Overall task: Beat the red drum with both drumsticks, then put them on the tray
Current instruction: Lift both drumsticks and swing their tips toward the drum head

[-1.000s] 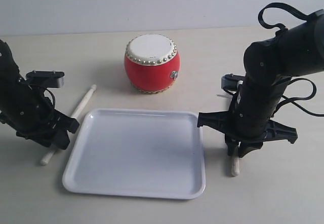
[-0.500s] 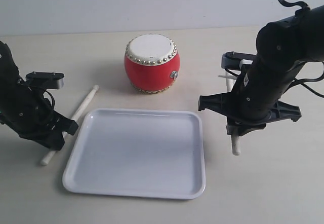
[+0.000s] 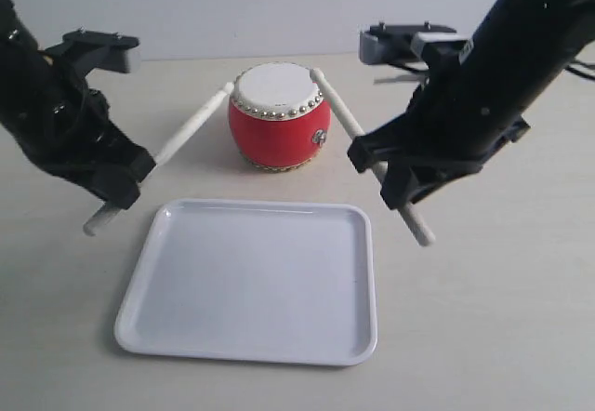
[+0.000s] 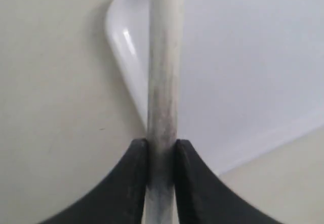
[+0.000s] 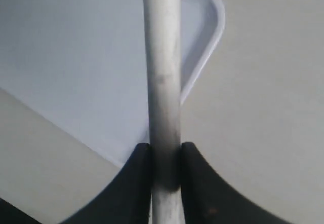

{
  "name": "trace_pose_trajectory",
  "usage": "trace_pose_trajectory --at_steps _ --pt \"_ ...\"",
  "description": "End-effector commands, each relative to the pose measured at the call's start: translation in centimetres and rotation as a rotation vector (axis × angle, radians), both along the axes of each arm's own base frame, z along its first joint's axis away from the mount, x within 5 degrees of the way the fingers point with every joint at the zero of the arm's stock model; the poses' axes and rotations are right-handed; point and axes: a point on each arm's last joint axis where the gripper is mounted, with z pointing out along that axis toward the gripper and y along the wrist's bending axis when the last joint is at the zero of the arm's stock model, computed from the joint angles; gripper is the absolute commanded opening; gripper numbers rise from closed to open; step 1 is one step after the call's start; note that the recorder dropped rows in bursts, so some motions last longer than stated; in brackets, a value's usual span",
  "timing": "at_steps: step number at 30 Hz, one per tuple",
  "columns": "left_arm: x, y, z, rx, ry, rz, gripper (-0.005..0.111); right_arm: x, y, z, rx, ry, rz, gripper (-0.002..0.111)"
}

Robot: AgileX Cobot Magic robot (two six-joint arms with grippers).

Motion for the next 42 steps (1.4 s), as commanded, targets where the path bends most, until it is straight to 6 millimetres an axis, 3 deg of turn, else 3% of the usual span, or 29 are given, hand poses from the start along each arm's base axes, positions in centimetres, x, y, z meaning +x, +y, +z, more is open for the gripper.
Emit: trace_pose_trajectory --at_steps 1,6,8,11,23,32,37,39,42 --pt "0.1 -4.4 3.1 -0.028 -0.053 -0.072 0.0 1.6 0.7 2.9 -0.013 -0.047 0.06 0.0" --pt "3.0 -4.2 5.1 0.086 -0.046 -0.034 0.0 3.3 1.2 -0.3 -0.13 0.097 0.094 0.0" --pt "4.3 -4.4 4.8 0.085 -0.053 -0.025 0.0 4.0 1.8 -1.3 -0.126 0.132 0.091 0.0" --pt "4.4 -4.5 4.5 0.089 -0.046 -0.028 0.0 4.4 2.0 -1.6 -0.131 0.159 0.095 0.0" --pt "4.3 -4.5 3.9 0.092 -0.025 -0.038 0.0 6.0 3.2 1.5 -0.045 0.059 0.083 0.0" --pt "4.6 -4.7 2.9 0.093 0.002 -0.058 0.0 7.2 3.1 -0.9 -0.122 0.051 0.091 0.0" --pt "4.8 -4.6 2.7 0.117 -0.004 -0.064 0.0 7.8 3.2 1.4 -0.109 -0.029 0.096 0.0" --pt "4.7 -4.6 2.9 0.115 -0.007 -0.057 0.0 8.3 3.6 -0.2 -0.122 0.006 0.098 0.0" --pt "4.6 -4.5 3.1 0.112 -0.013 -0.056 0.0 8.9 4.1 -4.5 -0.157 0.134 0.106 0.0"
